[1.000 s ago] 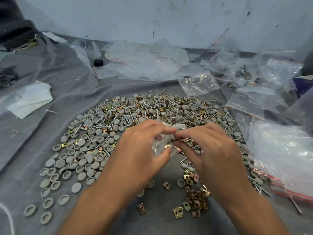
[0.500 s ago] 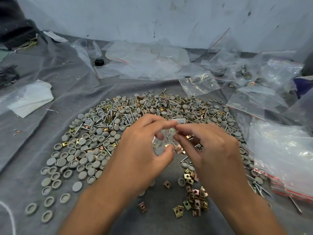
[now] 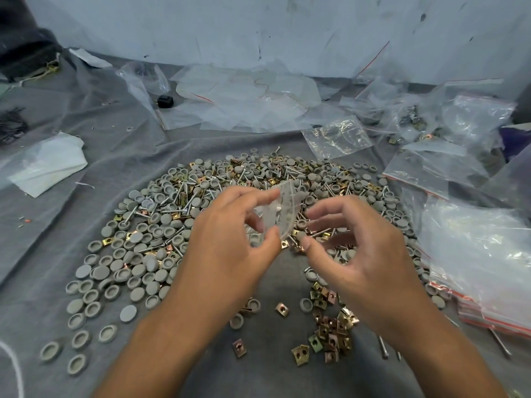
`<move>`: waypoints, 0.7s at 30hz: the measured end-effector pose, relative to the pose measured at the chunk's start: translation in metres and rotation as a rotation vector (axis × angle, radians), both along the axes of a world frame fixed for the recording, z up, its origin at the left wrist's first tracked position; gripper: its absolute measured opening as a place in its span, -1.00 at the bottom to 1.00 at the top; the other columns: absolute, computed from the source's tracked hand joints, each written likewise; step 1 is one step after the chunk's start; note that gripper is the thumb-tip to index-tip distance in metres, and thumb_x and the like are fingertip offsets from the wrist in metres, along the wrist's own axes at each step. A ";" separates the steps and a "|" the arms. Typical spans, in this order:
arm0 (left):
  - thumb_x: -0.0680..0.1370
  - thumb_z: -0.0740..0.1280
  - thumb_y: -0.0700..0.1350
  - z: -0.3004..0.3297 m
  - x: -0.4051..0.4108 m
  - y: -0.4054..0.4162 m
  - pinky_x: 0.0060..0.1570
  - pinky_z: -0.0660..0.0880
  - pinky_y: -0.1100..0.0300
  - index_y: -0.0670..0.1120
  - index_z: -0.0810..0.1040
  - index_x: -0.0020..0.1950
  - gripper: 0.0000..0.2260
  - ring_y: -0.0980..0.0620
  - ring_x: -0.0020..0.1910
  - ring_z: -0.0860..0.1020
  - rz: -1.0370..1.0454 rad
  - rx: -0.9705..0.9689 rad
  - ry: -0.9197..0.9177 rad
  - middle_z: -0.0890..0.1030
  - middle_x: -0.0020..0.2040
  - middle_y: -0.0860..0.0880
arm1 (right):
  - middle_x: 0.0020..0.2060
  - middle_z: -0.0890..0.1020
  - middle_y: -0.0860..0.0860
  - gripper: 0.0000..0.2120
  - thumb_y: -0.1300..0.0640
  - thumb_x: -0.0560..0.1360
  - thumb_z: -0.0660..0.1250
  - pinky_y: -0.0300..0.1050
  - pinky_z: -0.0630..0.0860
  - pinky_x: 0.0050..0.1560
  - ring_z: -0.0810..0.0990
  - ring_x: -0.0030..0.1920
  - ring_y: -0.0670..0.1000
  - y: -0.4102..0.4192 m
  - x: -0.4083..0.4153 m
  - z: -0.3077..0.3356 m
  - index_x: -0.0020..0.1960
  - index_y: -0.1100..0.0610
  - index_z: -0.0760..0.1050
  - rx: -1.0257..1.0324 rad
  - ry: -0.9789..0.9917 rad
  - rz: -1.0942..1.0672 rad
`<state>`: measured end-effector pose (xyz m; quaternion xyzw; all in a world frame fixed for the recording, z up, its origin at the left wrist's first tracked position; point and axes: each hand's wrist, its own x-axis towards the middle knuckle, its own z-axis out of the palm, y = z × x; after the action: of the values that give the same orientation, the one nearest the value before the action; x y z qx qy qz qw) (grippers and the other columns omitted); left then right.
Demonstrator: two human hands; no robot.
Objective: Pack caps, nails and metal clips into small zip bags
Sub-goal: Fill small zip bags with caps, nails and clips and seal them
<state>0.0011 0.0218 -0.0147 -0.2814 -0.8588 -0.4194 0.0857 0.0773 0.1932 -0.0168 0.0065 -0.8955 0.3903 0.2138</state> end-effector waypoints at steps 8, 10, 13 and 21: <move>0.47 0.44 -0.15 0.007 0.000 -0.003 -0.10 0.38 0.50 0.04 0.56 0.37 -0.55 0.17 -0.13 0.55 0.062 0.085 0.048 0.52 0.05 0.18 | 0.08 0.33 -0.38 -0.41 -0.50 0.29 0.37 -0.14 0.32 0.21 0.29 0.18 -0.21 -0.003 -0.005 -0.020 0.24 -0.30 0.40 0.509 -0.589 0.222; 0.47 0.41 -0.15 0.010 0.001 -0.005 -0.08 0.38 0.51 0.02 0.56 0.38 -0.55 0.16 -0.13 0.54 0.082 0.115 0.090 0.51 0.06 0.17 | 0.03 0.39 -0.33 -0.54 -0.41 0.39 0.38 -0.12 0.31 0.17 0.33 0.15 -0.18 -0.009 -0.006 -0.021 0.21 -0.26 0.46 0.562 -0.529 0.239; 0.49 0.36 -0.15 0.012 0.002 -0.008 -0.03 0.37 0.51 0.01 0.55 0.39 -0.55 0.15 -0.11 0.52 0.095 0.093 0.130 0.50 0.10 0.13 | -0.05 0.51 -0.27 -0.79 -0.22 0.51 0.40 -0.10 0.37 0.19 0.43 0.09 -0.18 -0.013 -0.007 -0.021 0.10 -0.20 0.54 0.554 -0.482 0.251; 0.47 0.34 -0.08 0.002 0.001 -0.007 0.04 0.40 0.33 0.02 0.53 0.41 -0.52 0.20 -0.04 0.46 0.007 -0.074 0.121 0.46 0.16 0.16 | -0.08 0.62 -0.27 -0.84 0.13 0.54 0.44 -0.40 0.51 -0.02 0.61 0.00 -0.22 0.001 -0.008 -0.010 0.04 -0.12 0.62 0.107 -0.065 0.074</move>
<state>0.0023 0.0152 -0.0123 -0.3063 -0.8680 -0.3692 0.1282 0.0696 0.1939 -0.0271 0.0386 -0.9207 0.3495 0.1695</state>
